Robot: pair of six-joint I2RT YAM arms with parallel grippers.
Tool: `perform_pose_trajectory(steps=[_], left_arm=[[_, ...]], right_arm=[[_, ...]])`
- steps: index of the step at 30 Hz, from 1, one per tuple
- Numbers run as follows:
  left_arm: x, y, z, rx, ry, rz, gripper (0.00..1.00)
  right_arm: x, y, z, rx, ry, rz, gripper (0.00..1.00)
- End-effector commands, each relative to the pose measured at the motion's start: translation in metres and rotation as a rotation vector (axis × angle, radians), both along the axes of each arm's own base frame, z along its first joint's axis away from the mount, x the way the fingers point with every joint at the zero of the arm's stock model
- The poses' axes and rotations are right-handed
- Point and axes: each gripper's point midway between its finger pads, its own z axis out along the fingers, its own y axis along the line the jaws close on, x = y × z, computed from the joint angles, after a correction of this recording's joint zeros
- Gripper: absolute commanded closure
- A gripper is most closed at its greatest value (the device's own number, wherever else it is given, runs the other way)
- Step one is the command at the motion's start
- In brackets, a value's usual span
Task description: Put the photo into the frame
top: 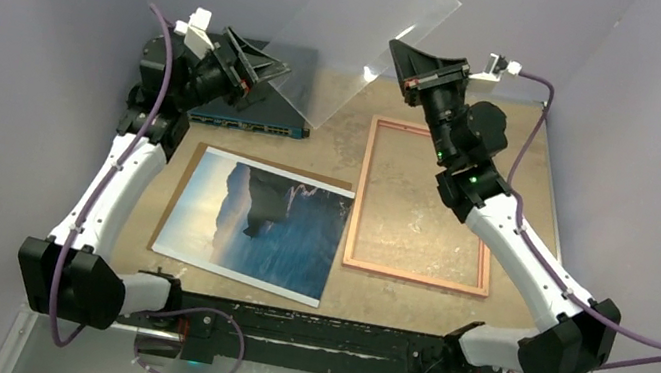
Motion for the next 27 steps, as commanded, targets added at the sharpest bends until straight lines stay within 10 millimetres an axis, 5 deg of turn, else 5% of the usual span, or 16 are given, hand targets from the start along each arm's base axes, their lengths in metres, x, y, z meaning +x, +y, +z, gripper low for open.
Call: perform_pose_trajectory(steps=[1,12,21,27], left_arm=[[0.007,0.005,0.005,-0.048,0.008,0.057,0.00],[0.018,0.014,0.018,-0.049,-0.006,0.105,0.00],[0.030,0.045,0.042,-0.051,-0.042,0.199,0.02],[0.038,0.062,0.044,-0.057,-0.033,0.259,0.04]], right_arm=[[-0.017,-0.004,0.042,0.186,-0.088,0.001,1.00],[-0.024,0.007,0.017,0.212,-0.007,-0.027,1.00],[-0.034,-0.008,-0.017,0.176,0.066,-0.062,1.00],[-0.040,0.003,-0.032,0.178,0.093,-0.013,1.00]])
